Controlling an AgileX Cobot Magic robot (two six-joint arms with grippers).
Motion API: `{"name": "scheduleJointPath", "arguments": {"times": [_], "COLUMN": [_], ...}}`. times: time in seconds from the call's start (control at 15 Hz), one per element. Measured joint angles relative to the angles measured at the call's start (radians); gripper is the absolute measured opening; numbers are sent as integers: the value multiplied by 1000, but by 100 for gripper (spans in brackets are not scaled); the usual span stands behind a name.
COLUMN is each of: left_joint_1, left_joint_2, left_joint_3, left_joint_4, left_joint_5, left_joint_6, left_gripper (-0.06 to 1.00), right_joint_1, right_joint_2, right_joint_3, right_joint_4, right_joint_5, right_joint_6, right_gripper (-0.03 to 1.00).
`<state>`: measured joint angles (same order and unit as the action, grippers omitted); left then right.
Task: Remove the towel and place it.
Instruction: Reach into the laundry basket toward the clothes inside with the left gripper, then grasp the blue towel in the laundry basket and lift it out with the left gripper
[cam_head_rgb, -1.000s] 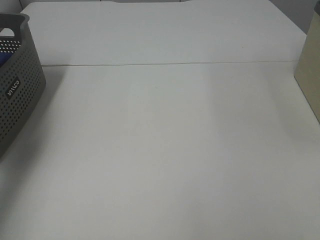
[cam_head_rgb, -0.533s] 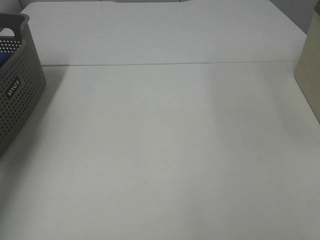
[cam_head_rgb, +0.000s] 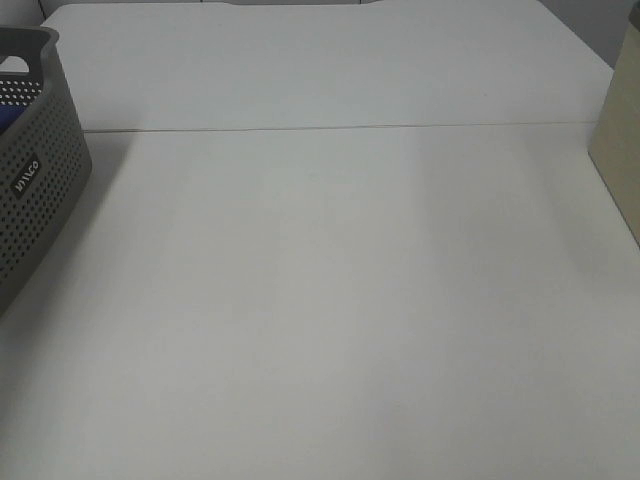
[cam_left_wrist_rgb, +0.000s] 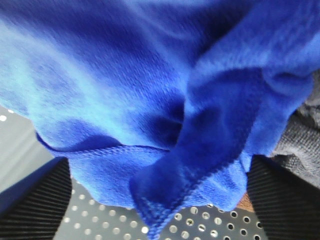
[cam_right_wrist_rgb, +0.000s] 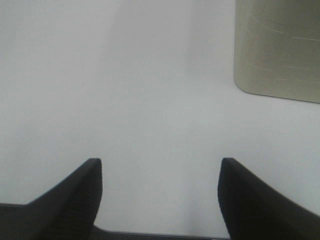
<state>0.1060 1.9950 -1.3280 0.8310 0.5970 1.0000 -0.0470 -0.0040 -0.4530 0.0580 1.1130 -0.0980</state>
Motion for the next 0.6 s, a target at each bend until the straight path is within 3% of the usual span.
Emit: {"name": "scheduleJointPath", "arguments": {"times": [0.27, 0.47, 0.6], "left_joint_1": [7, 7, 7], "left_joint_2": [33, 49, 51], "left_joint_3": [-1, -1, -1], "left_joint_4": [11, 11, 11], "left_joint_5": [-31, -28, -23], "left_joint_6": [0, 0, 0], "left_gripper": [72, 69, 60], "right_joint_1": [0, 0, 0], "right_joint_2": [0, 0, 0], "right_joint_3": [0, 0, 0], "right_joint_4": [0, 0, 0], "right_joint_5": [0, 0, 0], "right_joint_6": [0, 0, 0], "right_gripper": [66, 66, 66]}}
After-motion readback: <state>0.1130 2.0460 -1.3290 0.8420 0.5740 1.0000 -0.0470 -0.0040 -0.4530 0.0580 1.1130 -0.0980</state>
